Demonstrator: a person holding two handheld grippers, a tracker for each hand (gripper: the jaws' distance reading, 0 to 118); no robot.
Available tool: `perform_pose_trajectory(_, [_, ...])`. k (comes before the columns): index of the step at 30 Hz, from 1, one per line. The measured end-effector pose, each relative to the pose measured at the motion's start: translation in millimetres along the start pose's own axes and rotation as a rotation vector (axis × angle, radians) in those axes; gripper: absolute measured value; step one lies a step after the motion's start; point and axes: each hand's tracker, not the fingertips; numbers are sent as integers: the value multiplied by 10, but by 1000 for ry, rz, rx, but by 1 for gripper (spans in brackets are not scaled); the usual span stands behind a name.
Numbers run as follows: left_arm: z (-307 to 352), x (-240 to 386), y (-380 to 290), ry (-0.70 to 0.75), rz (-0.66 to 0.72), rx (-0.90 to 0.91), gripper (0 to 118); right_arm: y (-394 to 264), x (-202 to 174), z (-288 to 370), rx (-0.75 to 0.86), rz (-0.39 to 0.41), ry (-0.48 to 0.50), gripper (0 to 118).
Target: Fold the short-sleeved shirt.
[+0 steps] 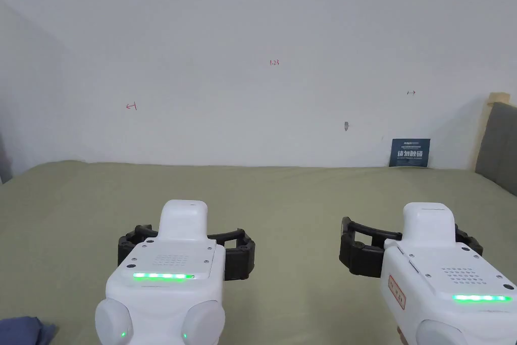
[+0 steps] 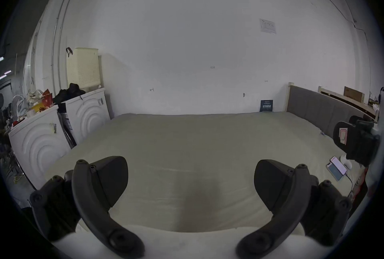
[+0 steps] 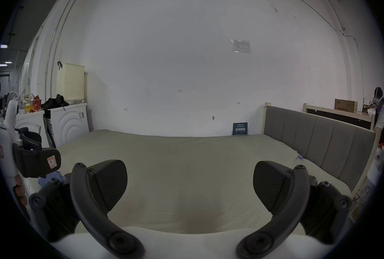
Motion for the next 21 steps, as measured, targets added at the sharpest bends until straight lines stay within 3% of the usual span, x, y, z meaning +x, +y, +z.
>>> perform_pose_trajectory(10, [12, 0, 9, 48, -7, 19, 118, -11, -25, 0, 6, 9, 8, 118])
perform_pose_trajectory(21, [25, -27, 32, -3, 18, 20, 118, -37, -64, -11, -8, 17, 18, 118])
